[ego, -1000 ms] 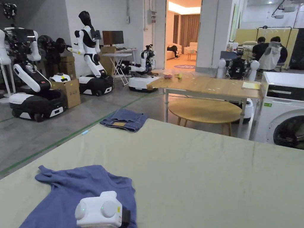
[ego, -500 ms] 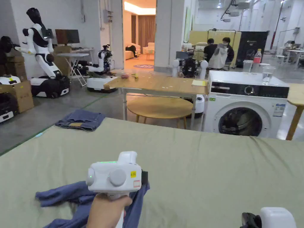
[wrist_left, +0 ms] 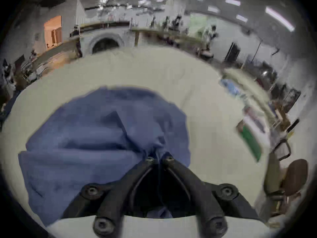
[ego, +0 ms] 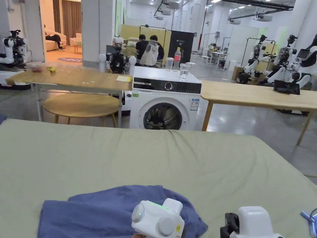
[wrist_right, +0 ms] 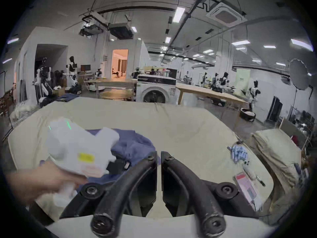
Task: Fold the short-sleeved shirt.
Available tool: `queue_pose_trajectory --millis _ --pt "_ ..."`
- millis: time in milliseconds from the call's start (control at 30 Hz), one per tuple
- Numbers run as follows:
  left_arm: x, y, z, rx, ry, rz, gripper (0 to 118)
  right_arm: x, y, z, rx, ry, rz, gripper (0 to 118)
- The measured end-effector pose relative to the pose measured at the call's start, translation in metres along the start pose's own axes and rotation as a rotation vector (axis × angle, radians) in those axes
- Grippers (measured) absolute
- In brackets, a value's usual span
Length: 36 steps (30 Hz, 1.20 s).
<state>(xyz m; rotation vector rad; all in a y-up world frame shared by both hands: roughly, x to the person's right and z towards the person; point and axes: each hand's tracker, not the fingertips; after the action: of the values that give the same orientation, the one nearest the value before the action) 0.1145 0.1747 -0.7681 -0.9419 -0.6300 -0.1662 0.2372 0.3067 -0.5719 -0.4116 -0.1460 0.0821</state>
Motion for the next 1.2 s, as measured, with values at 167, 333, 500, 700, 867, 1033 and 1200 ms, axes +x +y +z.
queue_pose_trajectory --millis 167,333,500,700,867,1033,1200 --pt "-0.004 -0.019 0.020 0.167 0.001 0.020 16 0.005 -0.007 -0.012 -0.025 0.018 -0.030 2" --pt "-0.028 -0.050 0.161 0.505 0.170 0.007 106 -0.016 0.003 -0.006 0.032 0.085 -0.057 2" --pt "-0.071 -0.122 0.292 0.669 0.380 0.118 106 -0.044 0.013 0.003 0.078 0.135 -0.065 2" --pt "-0.120 -0.171 0.337 0.566 0.581 0.206 0 -0.065 0.016 0.007 0.074 0.177 -0.092 2" --pt "-0.161 -0.150 0.303 0.449 0.553 0.253 0 -0.068 0.013 0.005 0.071 0.184 -0.064 2" --pt "-0.233 -0.099 0.221 0.230 0.533 0.316 0 -0.054 0.010 -0.010 0.052 0.163 -0.062 2" --pt "-0.290 -0.054 0.147 0.137 0.631 0.300 0 -0.030 0.000 -0.039 0.018 0.119 -0.074 2"
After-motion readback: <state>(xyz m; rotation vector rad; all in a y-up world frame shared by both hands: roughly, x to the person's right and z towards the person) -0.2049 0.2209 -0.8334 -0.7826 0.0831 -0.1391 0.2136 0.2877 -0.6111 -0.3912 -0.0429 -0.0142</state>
